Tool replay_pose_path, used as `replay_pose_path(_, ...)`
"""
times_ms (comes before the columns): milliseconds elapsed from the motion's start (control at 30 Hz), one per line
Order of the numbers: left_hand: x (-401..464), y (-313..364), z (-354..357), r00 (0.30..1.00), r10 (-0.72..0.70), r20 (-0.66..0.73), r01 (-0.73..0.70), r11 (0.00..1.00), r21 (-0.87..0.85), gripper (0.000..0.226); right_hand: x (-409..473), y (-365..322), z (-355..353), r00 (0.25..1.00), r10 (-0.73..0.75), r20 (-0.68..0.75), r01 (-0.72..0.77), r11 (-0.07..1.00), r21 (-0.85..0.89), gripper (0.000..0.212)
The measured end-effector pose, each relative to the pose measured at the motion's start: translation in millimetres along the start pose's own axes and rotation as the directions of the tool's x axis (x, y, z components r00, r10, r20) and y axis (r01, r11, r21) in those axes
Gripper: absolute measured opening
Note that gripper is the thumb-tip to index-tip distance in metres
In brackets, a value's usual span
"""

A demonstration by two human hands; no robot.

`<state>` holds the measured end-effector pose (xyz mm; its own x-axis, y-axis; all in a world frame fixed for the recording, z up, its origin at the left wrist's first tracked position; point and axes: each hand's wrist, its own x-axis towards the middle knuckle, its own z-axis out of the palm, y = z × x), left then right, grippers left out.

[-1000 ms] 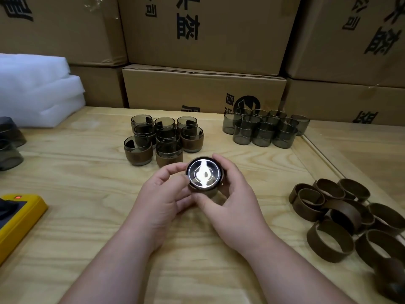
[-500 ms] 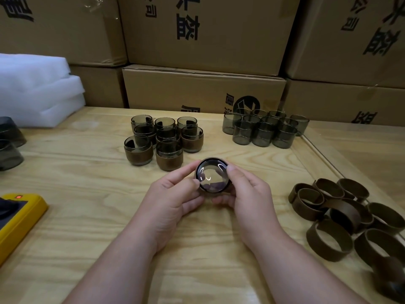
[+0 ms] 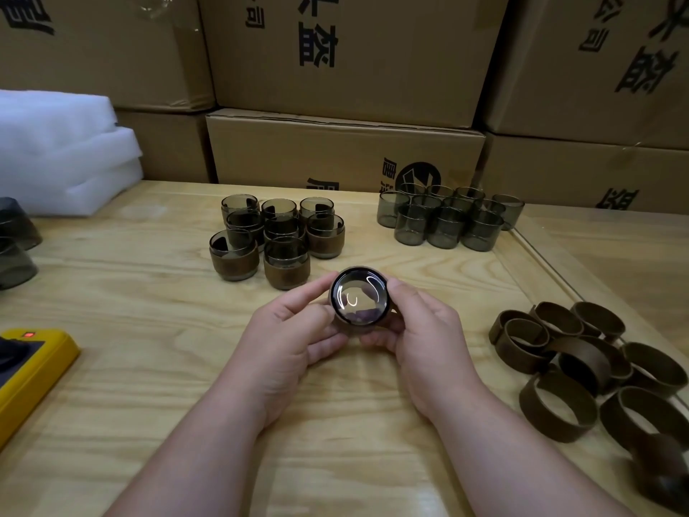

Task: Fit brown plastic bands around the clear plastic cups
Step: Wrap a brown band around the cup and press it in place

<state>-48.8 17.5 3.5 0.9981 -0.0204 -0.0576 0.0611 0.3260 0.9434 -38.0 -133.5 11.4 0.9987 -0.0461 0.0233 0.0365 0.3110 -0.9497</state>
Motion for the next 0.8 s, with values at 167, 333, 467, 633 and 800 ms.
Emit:
replay_pose_path(167, 0.7, 1.4, 1.4, 0.999, 0.005, -0.036, -0.005, 1.000, 0.012, 0.064, 0.5, -0.2, -0.5, 1.000, 0.005, 0.018, -0.005, 1.000, -0.020, 0.030)
replay_pose_path(333, 2.2, -1.9, 1.2, 0.997, 0.000, -0.075, 0.000, 1.000, 0.007, 0.048, 1.2, 1.7, -2.5, 1.000, 0.014, 0.008, -0.013, 1.000, -0.029, 0.028)
replay_pose_path(467, 2.7, -2.2, 1.2, 0.997, 0.009, -0.080, -0.008, 1.000, 0.004, 0.054, 4.1, 3.5, -4.4, 0.999, 0.022, -0.037, -0.024, 0.998, -0.063, 0.025)
replay_pose_path(633, 1.7, -2.5, 0.5, 0.998, 0.052, -0.040, -0.053, 0.998, -0.024, 0.060, 3.7, 5.2, -4.2, 1.000, 0.013, -0.008, -0.013, 1.000, -0.020, 0.028)
replay_pose_path(800, -0.1, -3.5, 1.6, 0.992, 0.125, -0.034, -0.124, 0.992, 0.026, 0.052, 4.4, 7.3, -4.3, 1.000, -0.004, 0.019, 0.004, 1.000, -0.005, 0.035)
